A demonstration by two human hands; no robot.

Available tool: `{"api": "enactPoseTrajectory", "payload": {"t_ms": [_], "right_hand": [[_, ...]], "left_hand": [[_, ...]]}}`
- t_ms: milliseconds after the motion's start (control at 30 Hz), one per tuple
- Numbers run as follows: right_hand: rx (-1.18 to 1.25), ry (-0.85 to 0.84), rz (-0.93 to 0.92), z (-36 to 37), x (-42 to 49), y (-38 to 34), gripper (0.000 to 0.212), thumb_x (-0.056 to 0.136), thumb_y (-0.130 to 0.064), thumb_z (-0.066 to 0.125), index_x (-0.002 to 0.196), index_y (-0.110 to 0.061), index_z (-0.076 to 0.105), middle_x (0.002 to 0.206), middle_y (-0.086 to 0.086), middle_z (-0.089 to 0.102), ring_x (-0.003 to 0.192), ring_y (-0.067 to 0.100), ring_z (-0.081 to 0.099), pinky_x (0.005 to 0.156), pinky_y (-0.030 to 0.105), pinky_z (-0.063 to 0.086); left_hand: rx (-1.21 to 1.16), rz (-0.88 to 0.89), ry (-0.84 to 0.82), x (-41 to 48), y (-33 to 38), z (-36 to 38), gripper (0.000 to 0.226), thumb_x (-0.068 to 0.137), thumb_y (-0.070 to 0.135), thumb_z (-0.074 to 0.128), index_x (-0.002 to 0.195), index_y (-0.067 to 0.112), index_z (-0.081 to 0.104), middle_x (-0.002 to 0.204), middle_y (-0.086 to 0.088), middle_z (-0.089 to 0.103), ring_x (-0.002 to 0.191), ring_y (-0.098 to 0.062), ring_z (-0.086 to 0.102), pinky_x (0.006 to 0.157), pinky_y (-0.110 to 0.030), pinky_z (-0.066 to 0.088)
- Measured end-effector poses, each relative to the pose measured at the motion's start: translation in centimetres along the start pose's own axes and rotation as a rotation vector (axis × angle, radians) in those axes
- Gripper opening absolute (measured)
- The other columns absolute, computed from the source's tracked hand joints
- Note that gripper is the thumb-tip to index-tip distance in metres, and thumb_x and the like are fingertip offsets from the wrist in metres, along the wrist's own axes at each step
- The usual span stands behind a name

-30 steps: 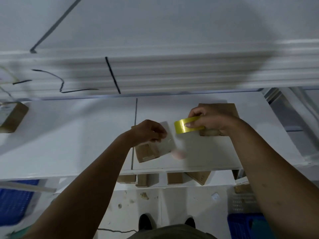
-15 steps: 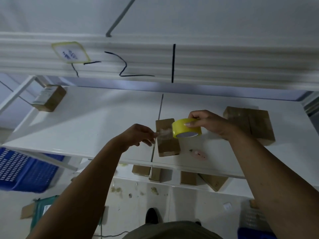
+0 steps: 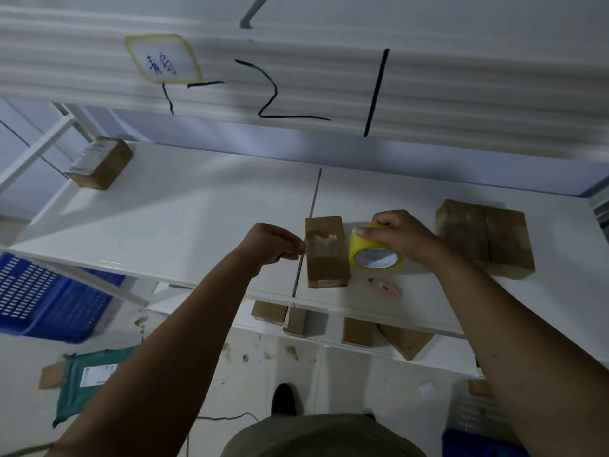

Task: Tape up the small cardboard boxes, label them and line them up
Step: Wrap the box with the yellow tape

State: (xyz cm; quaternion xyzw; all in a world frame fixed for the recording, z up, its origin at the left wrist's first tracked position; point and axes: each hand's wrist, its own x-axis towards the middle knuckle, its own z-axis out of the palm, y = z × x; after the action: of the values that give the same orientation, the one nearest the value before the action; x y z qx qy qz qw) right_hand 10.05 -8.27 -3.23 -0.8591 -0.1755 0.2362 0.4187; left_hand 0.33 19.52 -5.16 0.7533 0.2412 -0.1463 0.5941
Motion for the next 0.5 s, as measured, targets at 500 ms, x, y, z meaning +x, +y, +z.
{"api": "enactPoseTrajectory", "payload": {"t_ms": [500], "right_hand": [[-0.547,0.062,0.13,2.0,1.1,0.2,0.039,0.083,-0.053,0.072,0.069,-0.024,0.049,0.076,-0.003,0.05,0.08,0.026,0.054,0.061,0.031,0.035]], "left_hand": [[0.089,0.033,0.187,1.3,-1.7,1.9,0.008,0.086,0.017,0.085,0.091,0.01,0.083,0.084,-0.001,0.081,0.076,-0.014,0.079,0.077,-0.025,0.061]]}}
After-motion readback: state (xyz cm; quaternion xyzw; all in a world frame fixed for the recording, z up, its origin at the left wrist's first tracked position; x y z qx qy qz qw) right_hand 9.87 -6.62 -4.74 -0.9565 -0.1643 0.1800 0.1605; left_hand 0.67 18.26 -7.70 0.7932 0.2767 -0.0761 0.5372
